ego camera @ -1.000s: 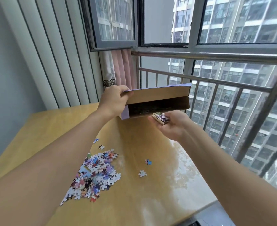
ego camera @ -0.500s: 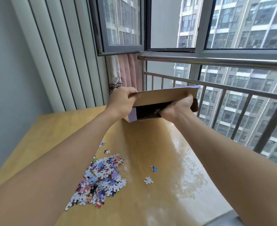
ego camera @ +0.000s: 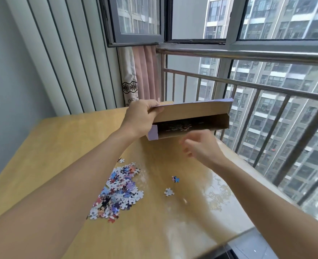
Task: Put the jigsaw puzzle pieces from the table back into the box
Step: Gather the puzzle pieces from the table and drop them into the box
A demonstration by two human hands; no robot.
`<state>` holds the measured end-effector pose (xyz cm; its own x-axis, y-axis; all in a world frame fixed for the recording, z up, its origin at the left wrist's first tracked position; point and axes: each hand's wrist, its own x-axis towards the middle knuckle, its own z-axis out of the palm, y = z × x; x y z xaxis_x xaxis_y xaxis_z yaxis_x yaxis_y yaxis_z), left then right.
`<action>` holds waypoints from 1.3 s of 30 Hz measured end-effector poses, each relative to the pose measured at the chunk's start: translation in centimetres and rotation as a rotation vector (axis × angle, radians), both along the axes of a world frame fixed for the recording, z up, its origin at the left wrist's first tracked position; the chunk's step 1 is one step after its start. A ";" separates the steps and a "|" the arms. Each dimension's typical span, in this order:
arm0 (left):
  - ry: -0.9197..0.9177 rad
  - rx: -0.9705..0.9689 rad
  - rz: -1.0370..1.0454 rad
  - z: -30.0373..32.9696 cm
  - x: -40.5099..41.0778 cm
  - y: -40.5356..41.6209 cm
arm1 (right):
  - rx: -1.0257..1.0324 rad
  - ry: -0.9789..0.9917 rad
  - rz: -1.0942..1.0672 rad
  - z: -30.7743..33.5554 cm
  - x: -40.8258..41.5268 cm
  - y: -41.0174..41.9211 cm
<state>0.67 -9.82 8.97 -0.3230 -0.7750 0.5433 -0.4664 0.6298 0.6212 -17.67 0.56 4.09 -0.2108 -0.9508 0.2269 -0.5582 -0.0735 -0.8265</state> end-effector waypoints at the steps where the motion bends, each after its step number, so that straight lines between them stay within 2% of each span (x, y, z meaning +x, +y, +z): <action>1: -0.019 0.001 0.002 -0.8 0.1 0.0 | 0.111 0.180 0.091 -1.4 -0.1 0.2; 4: -0.106 0.036 0.015 -3.8 0.2 0.1 | 0.377 0.601 0.314 -4.5 0.1 0.6; 6: -0.126 0.084 0.016 -5.6 0.3 0.5 | 0.381 0.711 0.361 -5.7 0.5 0.9; 13: -0.186 0.199 -0.033 -9.2 0.8 2.4 | 0.183 0.676 0.389 -7.2 3.0 2.0; 18: -0.159 0.275 -0.094 -9.6 1.7 3.0 | 0.111 0.456 0.311 -8.1 3.9 2.8; 22: -0.239 0.241 -0.130 -9.5 3.8 3.5 | 0.078 0.247 0.249 -9.3 5.4 2.7; 24: -0.195 0.229 -0.105 -9.3 5.8 3.8 | 0.064 0.178 0.234 -9.6 6.7 2.4; 27: -0.070 0.227 0.002 -9.1 9.2 4.1 | 0.041 0.099 0.271 -9.8 9.1 2.3; 30: -0.031 0.253 0.141 -9.5 13.0 4.3 | 0.032 0.059 0.329 -9.5 11.4 1.9; 33: -0.039 0.253 0.277 -10.2 15.9 4.8 | -0.028 0.039 0.234 -7.7 12.1 0.5; 36: -0.070 0.278 0.461 -11.4 18.6 4.7 | -0.005 0.096 0.250 -5.6 13.4 -2.7; 39: -0.042 0.430 0.521 -12.9 20.2 4.0 | 0.127 0.264 0.302 -5.3 15.3 -6.8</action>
<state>20.83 -5.83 -3.94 0.1368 -0.9796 0.1471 -0.6715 0.0175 0.7408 -2.40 -6.27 -1.23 0.1312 -0.9849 0.1133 -0.7211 -0.1732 -0.6708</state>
